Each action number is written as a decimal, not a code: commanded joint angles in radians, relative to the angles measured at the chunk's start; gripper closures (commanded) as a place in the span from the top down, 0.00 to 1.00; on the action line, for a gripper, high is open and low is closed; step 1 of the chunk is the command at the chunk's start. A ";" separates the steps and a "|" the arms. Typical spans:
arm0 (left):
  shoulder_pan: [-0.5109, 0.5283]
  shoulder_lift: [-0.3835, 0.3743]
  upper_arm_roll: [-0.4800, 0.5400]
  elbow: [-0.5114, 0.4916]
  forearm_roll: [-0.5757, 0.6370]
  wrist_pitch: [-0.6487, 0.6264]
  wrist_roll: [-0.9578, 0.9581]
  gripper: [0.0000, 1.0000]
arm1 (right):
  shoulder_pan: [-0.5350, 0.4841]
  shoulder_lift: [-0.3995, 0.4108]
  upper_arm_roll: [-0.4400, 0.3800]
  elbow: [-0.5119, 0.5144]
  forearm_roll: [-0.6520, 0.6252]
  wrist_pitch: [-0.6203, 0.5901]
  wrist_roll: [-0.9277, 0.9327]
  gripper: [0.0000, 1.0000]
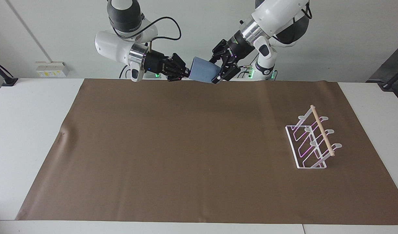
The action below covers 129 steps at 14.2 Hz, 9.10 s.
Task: Hang cup on cup holder
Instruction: 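Close the left gripper on the cup while the right gripper holds it, then open the right gripper and draw it back while the left gripper holds the cup, then carry the cup with the left gripper over the wire rack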
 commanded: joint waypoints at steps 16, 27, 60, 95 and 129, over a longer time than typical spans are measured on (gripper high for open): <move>-0.009 -0.028 0.010 -0.054 -0.004 0.062 -0.067 0.00 | -0.001 -0.025 0.009 -0.020 0.040 0.021 0.063 0.41; 0.006 -0.034 0.019 -0.054 -0.001 0.016 -0.030 0.00 | -0.070 -0.033 0.001 -0.022 -0.007 -0.044 0.055 0.50; 0.123 0.020 0.018 -0.119 1.163 -0.232 0.256 0.00 | -0.379 0.238 -0.004 0.659 -1.522 -0.581 0.140 1.00; 0.147 0.367 0.021 -0.037 1.727 -0.273 0.001 0.00 | -0.236 0.216 -0.145 0.633 -1.502 -0.562 0.258 1.00; 0.155 0.292 0.015 -0.110 1.704 -0.263 0.112 1.00 | -0.239 0.208 -0.146 0.616 -1.519 -0.562 0.262 1.00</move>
